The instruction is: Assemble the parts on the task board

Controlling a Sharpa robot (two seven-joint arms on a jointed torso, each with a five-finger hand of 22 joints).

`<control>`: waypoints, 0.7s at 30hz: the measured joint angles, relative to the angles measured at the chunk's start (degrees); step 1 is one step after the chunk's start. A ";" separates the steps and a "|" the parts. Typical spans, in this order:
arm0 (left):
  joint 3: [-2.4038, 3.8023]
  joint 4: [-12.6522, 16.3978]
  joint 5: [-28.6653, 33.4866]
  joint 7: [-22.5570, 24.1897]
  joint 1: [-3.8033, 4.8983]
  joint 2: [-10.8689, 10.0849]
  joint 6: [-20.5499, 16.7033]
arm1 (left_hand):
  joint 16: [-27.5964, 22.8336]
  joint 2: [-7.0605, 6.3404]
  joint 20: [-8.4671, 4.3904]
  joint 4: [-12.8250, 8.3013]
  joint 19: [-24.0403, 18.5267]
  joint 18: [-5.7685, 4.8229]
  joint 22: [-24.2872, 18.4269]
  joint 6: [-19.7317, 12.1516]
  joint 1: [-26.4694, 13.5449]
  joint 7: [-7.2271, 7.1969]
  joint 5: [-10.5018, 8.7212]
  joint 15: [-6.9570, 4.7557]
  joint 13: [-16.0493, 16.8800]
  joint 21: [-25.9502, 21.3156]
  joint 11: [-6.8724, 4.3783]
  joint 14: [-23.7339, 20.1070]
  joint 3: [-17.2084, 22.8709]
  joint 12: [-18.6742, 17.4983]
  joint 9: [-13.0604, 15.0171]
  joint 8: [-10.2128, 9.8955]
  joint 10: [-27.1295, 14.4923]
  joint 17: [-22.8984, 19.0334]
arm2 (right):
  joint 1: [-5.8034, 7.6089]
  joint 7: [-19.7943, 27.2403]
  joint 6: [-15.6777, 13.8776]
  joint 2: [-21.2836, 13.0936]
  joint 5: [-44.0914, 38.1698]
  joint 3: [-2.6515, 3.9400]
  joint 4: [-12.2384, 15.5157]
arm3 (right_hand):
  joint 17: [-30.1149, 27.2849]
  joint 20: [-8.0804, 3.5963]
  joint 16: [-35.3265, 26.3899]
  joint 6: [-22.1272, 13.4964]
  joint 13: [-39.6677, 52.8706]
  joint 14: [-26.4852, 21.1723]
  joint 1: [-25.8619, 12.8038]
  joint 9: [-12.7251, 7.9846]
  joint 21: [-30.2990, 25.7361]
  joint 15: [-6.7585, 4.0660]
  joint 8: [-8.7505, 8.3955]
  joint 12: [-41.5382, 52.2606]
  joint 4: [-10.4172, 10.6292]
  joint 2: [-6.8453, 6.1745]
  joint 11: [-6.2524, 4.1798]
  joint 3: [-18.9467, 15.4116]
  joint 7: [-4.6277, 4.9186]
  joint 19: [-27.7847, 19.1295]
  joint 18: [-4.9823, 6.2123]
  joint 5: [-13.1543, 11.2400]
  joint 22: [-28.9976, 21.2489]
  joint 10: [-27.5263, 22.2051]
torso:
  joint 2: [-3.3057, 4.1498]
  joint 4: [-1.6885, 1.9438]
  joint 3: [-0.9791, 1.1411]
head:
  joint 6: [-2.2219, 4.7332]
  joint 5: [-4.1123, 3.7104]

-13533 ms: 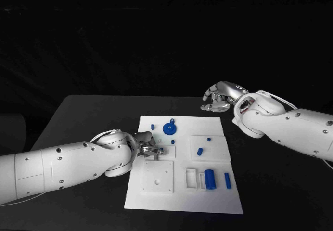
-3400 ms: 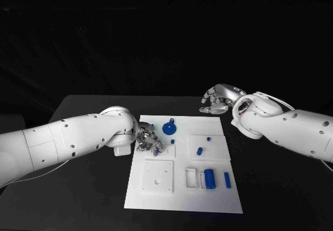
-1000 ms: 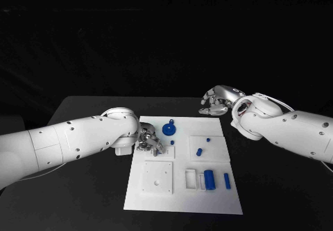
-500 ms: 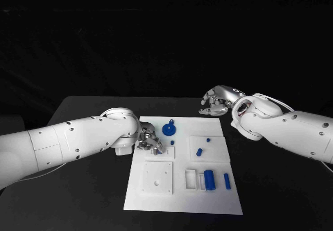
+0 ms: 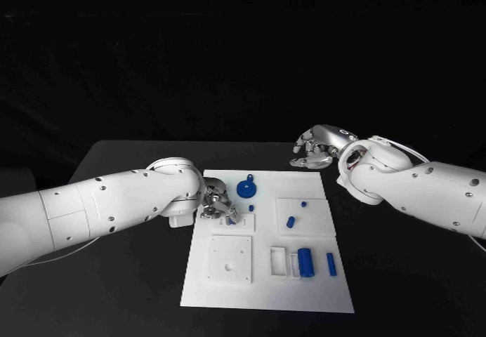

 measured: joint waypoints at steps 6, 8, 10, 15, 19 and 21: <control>0.01 0.01 0.49 0.04 0.00 -0.04 -0.08 | 0.00 1.05 0.00 -1.30 0.00 -0.01 0.01 -0.23 1.05 0.23 2.56 0.14 0.00 0.00 0.07 -0.06 -0.26 0.00 -0.12 -0.06 -0.04 0.00 | 0.00 0.01 0.03 0.01 0.00 0.00 0.00 | 0.00 0.00 0.00 0.00 -0.05 0.00 0.00 0.00 0.00 0.00 0.00 0.00 0.00 0.00 0.00 0.00 -0.01 0.00 0.00 0.00 -0.01 0.00 | 0.00 -0.01 0.01 | 0.04 -0.01; 0.02 0.01 0.59 0.05 0.00 -0.06 -0.12 | 0.00 1.27 0.00 -1.81 0.00 0.00 0.05 -0.26 1.28 0.26 3.56 0.21 0.00 0.00 0.14 0.00 -0.39 0.00 -0.16 -0.07 0.02 0.00 | 0.00 0.02 0.04 0.02 0.00 0.00 0.01 | -0.01 0.00 0.00 0.00 -0.05 0.00 0.00 0.00 0.00 0.00 0.00 0.00 0.00 0.00 0.00 0.00 -0.01 0.00 0.00 0.00 -0.01 0.00 | 0.00 -0.01 0.01 | 0.04 -0.01; 0.03 0.01 0.68 0.05 0.00 -0.09 -0.14 | 0.00 1.43 0.00 -1.97 0.00 0.00 0.05 -0.31 1.43 0.31 4.72 0.26 0.00 0.00 0.15 -0.03 -0.52 0.00 -0.17 -0.09 0.04 0.00 | 0.00 0.02 0.05 0.02 0.00 -0.01 0.01 | -0.01 0.00 0.00 0.00 -0.05 0.00 0.00 0.00 0.00 0.00 0.00 0.00 0.00 0.00 0.00 0.00 -0.02 0.00 0.00 0.00 -0.01 0.00 | 0.00 -0.01 0.01 | 0.04 -0.01; 0.05 0.07 0.83 0.08 0.01 -0.13 -0.15 | 0.00 1.89 0.00 -2.44 0.00 -0.01 0.05 -0.34 1.71 0.33 7.54 0.38 0.00 0.00 0.16 -0.04 -0.55 0.00 -0.22 -0.17 0.04 0.00 | 0.00 0.04 0.06 0.02 0.00 -0.01 0.02 | -0.01 0.00 0.00 0.01 -0.05 0.00 0.00 0.00 0.00 0.00 0.00 0.00 0.00 0.00 0.00 0.00 -0.03 0.00 0.00 0.00 0.04 0.00 | 0.00 0.01 0.01 | 0.04 -0.01; 0.08 0.14 0.98 0.14 0.01 -0.18 -0.15 | 0.00 2.90 0.00 -2.80 0.00 -0.04 0.05 -0.43 1.31 0.42 11.06 0.51 0.00 0.00 0.17 -0.09 -0.59 0.00 -0.18 -0.17 0.04 0.01 | 0.00 0.06 0.08 0.02 0.01 -0.01 0.02 | -0.01 0.00 0.00 0.01 -0.05 0.00 0.00 0.00 0.00 0.00 0.00 0.00 0.00 0.00 0.00 0.00 -0.03 0.00 0.00 0.21 0.04 0.00 | 0.00 0.03 0.01 | 0.05 -0.01; 0.11 0.18 1.10 0.20 0.02 -0.19 -0.17 | 0.00 3.42 0.00 -3.42 0.00 -0.10 0.12 -0.52 0.79 0.51 13.00 0.54 0.00 0.00 0.17 -0.09 -0.37 0.00 -0.13 -0.17 0.04 0.01 | 0.00 0.07 0.10 0.01 0.01 -0.01 0.02 | -0.01 0.00 0.00 0.01 -0.05 0.00 0.00 0.00 0.00 0.00 0.00 0.00 0.00 0.00 0.00 0.00 -0.04 0.00 0.00 0.22 0.04 0.00 | 0.00 0.03 0.01 | 0.07 -0.01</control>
